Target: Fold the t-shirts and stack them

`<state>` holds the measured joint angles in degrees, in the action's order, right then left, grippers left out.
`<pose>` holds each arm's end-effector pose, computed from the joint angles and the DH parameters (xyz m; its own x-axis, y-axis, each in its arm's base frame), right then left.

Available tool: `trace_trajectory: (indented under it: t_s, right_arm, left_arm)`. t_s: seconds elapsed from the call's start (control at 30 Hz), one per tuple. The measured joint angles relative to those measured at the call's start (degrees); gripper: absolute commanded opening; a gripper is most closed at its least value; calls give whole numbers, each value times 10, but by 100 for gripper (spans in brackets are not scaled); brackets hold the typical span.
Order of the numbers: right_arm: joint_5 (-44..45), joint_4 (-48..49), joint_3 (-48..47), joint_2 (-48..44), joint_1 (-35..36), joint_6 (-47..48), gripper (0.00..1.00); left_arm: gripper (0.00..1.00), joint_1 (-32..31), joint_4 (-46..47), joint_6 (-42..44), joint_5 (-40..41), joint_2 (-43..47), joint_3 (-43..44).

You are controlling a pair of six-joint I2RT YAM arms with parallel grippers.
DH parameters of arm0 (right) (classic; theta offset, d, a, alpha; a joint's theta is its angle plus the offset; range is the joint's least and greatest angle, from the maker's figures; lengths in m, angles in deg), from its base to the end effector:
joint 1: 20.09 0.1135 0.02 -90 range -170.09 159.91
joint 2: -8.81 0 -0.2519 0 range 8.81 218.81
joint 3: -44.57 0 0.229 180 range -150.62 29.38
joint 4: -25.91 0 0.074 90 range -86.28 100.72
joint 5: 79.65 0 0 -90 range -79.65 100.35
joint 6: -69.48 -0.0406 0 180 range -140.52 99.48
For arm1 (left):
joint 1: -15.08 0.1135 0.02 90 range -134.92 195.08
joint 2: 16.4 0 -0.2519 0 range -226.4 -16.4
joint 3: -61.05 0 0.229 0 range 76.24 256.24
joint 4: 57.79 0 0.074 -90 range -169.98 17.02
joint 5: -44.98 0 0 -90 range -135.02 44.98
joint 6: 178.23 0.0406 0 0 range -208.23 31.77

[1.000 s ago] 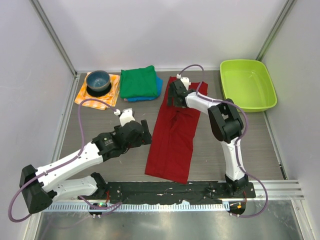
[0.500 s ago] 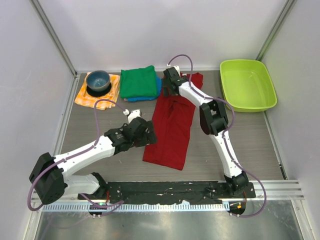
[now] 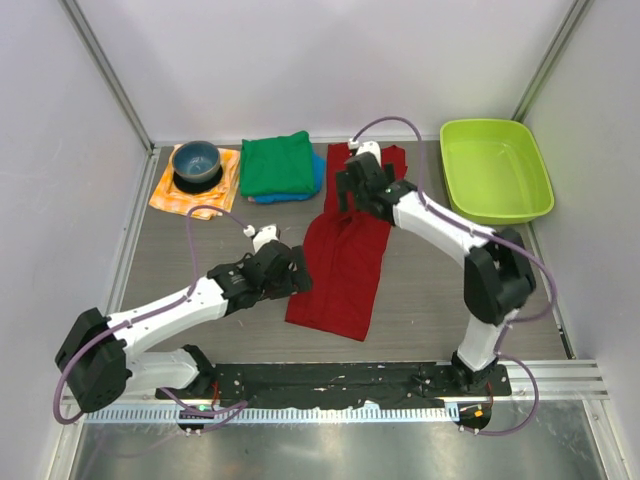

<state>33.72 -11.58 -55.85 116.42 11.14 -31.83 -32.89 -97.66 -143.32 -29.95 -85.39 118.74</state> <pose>0.3525 0.1949 0.2467 -0.6356 -0.1749 -0.7519 -0.1123 0.9846 -0.1341 0.1586 -0.1602 0.2156 -0.7972 -0.2983 -0.5249 -0.0797 0.9138 -0.3983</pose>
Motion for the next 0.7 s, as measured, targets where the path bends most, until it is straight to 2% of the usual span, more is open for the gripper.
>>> trace_trajectory:
  t_s: [0.13,0.3,0.47,0.7]
  right_arm:
    - [-9,16,99,-119,96,-57,100]
    - [-58,61,273,-193,203,-152,100]
    - [-78,60,401,-234,241,-238,100]
    - [-90,94,460,-292,285,-301,100]
  left_arm:
    - [100,0,-3,-8,12,24,-9]
    - [100,0,-11,-28,21,74,-39]
    - [100,0,-38,-39,36,127,-46]
    - [100,0,-64,-47,52,165,-46]
